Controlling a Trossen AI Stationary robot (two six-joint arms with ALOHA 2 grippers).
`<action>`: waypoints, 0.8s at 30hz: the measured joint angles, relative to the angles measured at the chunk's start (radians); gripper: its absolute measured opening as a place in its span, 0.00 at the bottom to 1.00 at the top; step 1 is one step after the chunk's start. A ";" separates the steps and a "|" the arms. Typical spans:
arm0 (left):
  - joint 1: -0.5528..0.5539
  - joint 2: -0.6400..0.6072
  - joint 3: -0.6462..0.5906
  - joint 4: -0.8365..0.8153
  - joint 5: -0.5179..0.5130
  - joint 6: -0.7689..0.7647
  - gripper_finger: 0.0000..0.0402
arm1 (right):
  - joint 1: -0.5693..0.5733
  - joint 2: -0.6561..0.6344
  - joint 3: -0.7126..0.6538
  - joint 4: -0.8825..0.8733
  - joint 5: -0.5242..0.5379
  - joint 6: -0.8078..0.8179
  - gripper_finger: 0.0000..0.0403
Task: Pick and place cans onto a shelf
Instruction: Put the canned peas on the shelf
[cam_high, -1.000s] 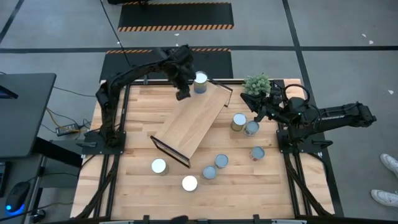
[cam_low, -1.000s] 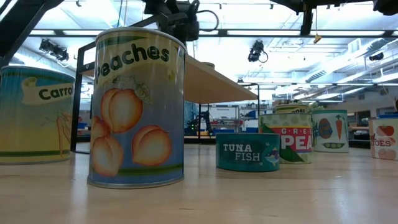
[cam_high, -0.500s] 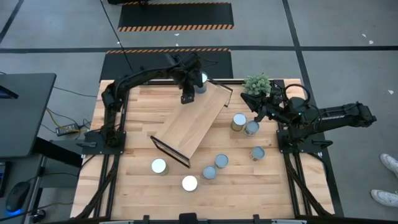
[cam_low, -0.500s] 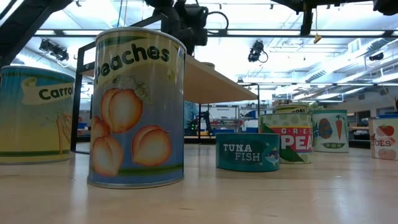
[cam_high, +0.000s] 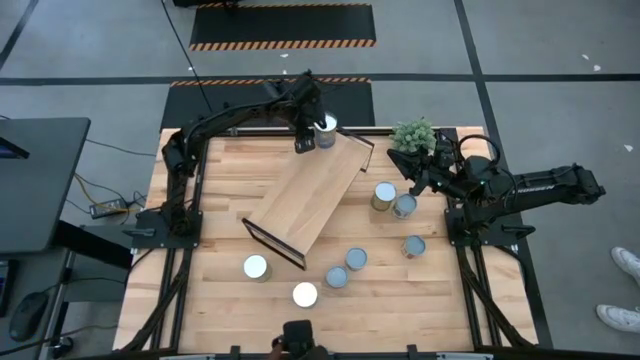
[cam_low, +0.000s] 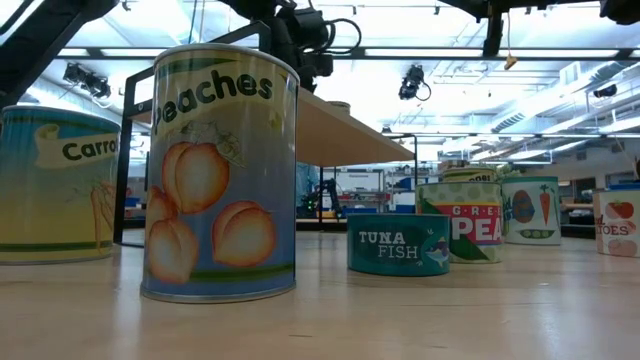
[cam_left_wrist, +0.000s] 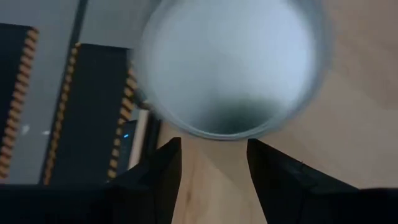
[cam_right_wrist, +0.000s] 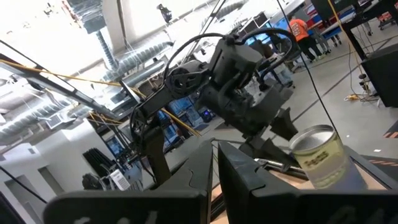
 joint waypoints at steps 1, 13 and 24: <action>0.003 0.000 0.000 0.004 -0.014 0.000 0.47 | 0.000 0.000 0.000 0.000 0.000 0.000 0.08; -0.022 -0.011 0.000 -0.129 0.101 0.005 0.47 | 0.000 0.000 0.000 -0.001 0.003 -0.001 0.08; -0.151 -0.042 0.000 -0.180 -0.129 0.127 0.47 | 0.000 0.000 0.000 -0.002 0.003 0.001 0.08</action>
